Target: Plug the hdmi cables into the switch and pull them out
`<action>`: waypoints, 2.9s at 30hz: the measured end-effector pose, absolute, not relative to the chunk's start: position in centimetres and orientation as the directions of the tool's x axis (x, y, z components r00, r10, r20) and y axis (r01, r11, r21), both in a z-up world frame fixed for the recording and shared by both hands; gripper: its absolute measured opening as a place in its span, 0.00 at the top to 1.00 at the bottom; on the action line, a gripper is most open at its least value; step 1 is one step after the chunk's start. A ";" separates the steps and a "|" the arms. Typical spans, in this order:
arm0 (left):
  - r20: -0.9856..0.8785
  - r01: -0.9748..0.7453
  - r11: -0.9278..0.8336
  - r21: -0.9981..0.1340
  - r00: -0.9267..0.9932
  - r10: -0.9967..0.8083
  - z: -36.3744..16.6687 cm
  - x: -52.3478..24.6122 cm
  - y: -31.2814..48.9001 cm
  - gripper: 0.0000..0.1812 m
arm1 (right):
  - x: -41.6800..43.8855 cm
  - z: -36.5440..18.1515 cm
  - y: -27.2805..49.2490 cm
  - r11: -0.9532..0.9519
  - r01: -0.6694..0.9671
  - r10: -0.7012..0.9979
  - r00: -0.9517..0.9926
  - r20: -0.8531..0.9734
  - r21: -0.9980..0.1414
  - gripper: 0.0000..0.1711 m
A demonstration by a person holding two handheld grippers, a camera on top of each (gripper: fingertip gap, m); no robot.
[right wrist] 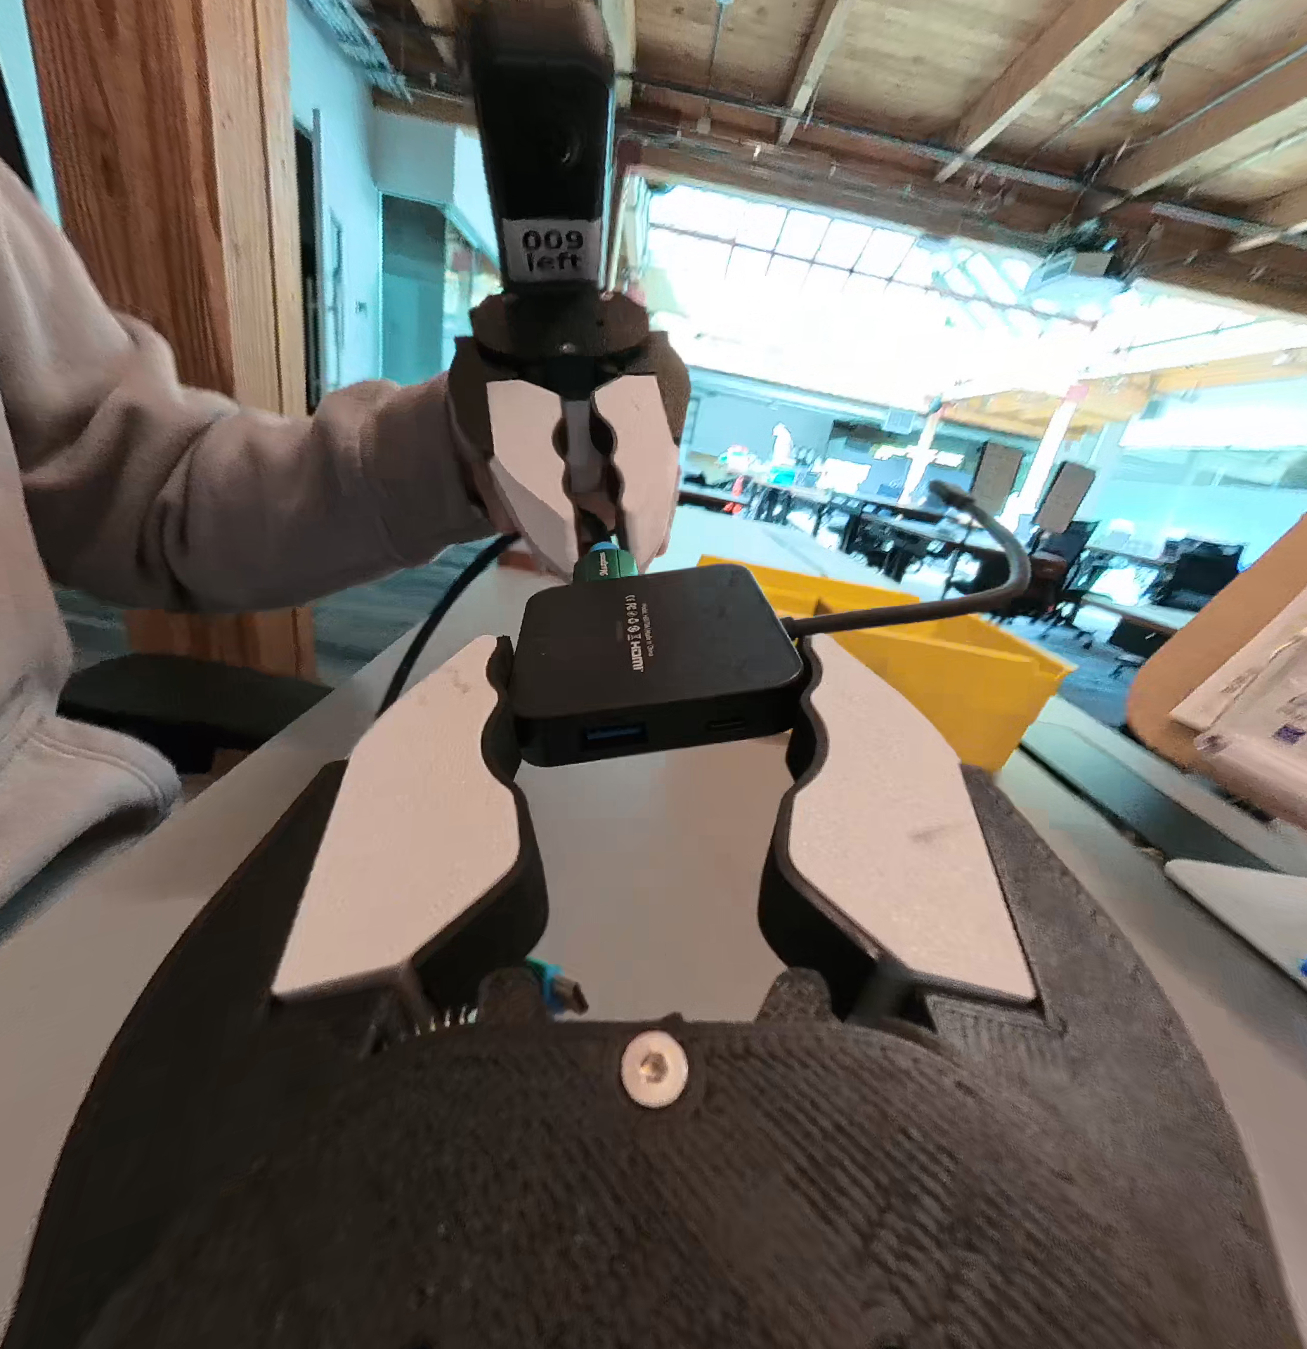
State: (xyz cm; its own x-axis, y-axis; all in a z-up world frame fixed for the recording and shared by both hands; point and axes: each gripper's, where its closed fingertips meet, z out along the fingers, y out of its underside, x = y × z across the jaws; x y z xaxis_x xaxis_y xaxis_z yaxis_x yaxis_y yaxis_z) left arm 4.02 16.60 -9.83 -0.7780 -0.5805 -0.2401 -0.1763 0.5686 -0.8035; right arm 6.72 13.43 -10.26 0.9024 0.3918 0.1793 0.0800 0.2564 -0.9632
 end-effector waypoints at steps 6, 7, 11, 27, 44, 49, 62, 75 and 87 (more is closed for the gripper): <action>-0.325 0.070 0.337 -0.939 -0.506 -0.799 -0.6 2.7 20.4 0.73 | 12.1 -3.9 8.6 0.370 0.196 0.072 0.968 0.239 -0.908 0.57; -0.315 0.053 0.335 -0.941 -0.505 -0.804 -1.3 2.4 20.9 0.73 | 13.3 -2.2 7.2 0.383 0.224 -0.009 0.971 0.239 -0.896 0.57; -0.278 -0.138 0.411 -0.901 -0.545 -0.791 -7.5 2.0 21.7 0.65 | 19.4 3.4 1.0 0.288 0.348 -0.393 0.893 0.221 -0.892 0.57; -0.119 -0.249 0.388 -0.887 -0.690 -0.714 -14.9 4.3 16.7 0.64 | 33.8 -12.7 -6.3 -0.305 -0.225 -0.753 0.651 0.090 -0.926 0.58; -0.012 -0.333 0.422 -0.843 -0.773 -0.634 -17.5 5.2 13.3 0.65 | 31.9 -20.7 -6.1 -0.960 -0.124 -0.196 0.938 0.287 -0.250 0.62; -0.028 -0.327 0.467 -0.821 -0.795 -0.606 -17.7 5.1 12.6 0.64 | 29.8 -17.1 -6.0 -0.948 -0.085 -0.145 0.973 0.181 -0.306 0.66; 0.116 -0.457 0.194 -0.868 -0.567 -0.816 -18.4 13.6 7.0 0.64 | 24.4 -10.8 -8.0 -0.563 -0.098 -0.477 0.850 0.226 -0.821 0.70; -0.073 -0.377 0.118 -0.919 -0.131 -0.989 -18.0 26.3 3.7 0.66 | 22.9 -8.7 -11.9 -0.162 -0.098 -0.713 0.700 0.047 -0.982 0.61; -0.173 -0.353 0.202 -0.914 -0.112 -0.979 -17.9 23.0 15.3 0.95 | 20.7 -7.3 -11.5 -0.250 -0.028 -0.663 0.734 0.150 -0.968 0.50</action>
State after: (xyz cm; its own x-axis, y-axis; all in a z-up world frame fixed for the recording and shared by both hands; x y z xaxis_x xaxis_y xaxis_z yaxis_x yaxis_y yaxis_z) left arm 23.02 15.30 -17.90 -0.1117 -0.9786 -0.1731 -0.3528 0.2019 -0.9137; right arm 20.73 -11.46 -7.26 0.7336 -0.6627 0.1505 -0.0276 -0.2503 -0.9678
